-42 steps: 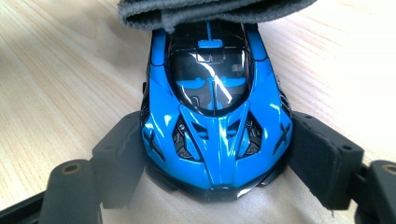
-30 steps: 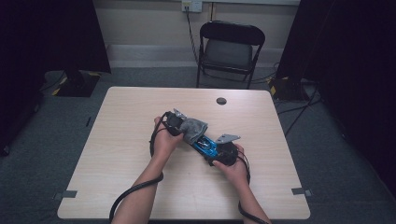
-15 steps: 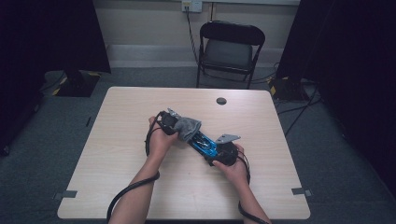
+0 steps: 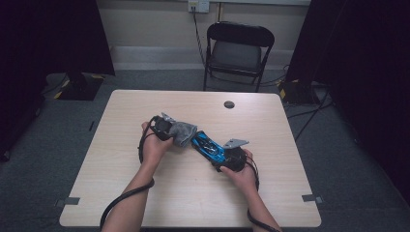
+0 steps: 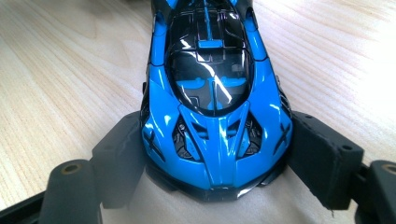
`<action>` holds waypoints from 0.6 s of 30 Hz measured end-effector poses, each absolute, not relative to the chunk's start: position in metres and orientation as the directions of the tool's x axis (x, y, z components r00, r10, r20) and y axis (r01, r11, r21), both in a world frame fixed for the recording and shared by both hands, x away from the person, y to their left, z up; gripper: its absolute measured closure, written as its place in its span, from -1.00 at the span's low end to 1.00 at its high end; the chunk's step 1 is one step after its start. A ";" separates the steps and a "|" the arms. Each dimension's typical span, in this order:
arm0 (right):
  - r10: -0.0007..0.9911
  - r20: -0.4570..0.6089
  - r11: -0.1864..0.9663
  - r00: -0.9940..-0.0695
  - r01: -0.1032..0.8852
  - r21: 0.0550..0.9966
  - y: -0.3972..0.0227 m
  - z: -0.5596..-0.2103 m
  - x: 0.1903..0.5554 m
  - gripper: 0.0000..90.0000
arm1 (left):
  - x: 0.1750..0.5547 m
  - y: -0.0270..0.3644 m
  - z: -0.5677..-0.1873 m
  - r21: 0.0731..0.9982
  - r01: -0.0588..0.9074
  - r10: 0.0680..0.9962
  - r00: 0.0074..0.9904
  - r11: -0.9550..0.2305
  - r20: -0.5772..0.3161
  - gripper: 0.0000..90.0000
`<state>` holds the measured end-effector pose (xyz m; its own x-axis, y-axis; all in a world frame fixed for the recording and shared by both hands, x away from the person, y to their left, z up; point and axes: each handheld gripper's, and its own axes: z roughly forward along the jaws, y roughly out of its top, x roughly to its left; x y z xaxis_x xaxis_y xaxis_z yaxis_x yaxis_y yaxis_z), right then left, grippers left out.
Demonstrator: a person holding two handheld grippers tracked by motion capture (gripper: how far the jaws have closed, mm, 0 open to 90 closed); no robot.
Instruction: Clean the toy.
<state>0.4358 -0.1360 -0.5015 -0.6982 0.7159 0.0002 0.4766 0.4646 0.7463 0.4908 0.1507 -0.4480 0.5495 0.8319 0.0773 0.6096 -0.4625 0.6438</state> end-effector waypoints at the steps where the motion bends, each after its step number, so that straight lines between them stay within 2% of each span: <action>1: 0.716 0.000 0.465 -0.698 0.477 0.746 -0.136 -0.501 0.436 -0.48 | 0.490 0.153 -0.447 0.645 0.609 0.834 0.546 -0.462 0.081 0.59; 9: 0.716 0.000 0.465 -0.698 0.477 0.746 -0.136 -0.501 0.436 -0.48 | 0.477 0.169 -0.435 0.651 0.613 0.841 0.537 -0.447 0.072 0.59; 16: 0.714 0.001 0.467 -0.700 0.477 0.744 -0.136 -0.501 0.436 -0.50 | 0.461 0.167 -0.431 0.665 0.586 0.816 0.574 -0.463 0.063 0.59; 18: 0.698 0.002 0.479 -0.716 0.469 0.742 -0.137 -0.501 0.437 -0.56 | 0.454 0.164 -0.430 0.667 0.568 0.801 0.594 -0.482 0.072 0.59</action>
<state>0.4365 -0.1370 -0.5014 -0.7158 0.6983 0.0022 0.4695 0.4790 0.7417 0.4542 0.1635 -0.4296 0.5942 0.8011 0.0719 0.5685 -0.4816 0.6670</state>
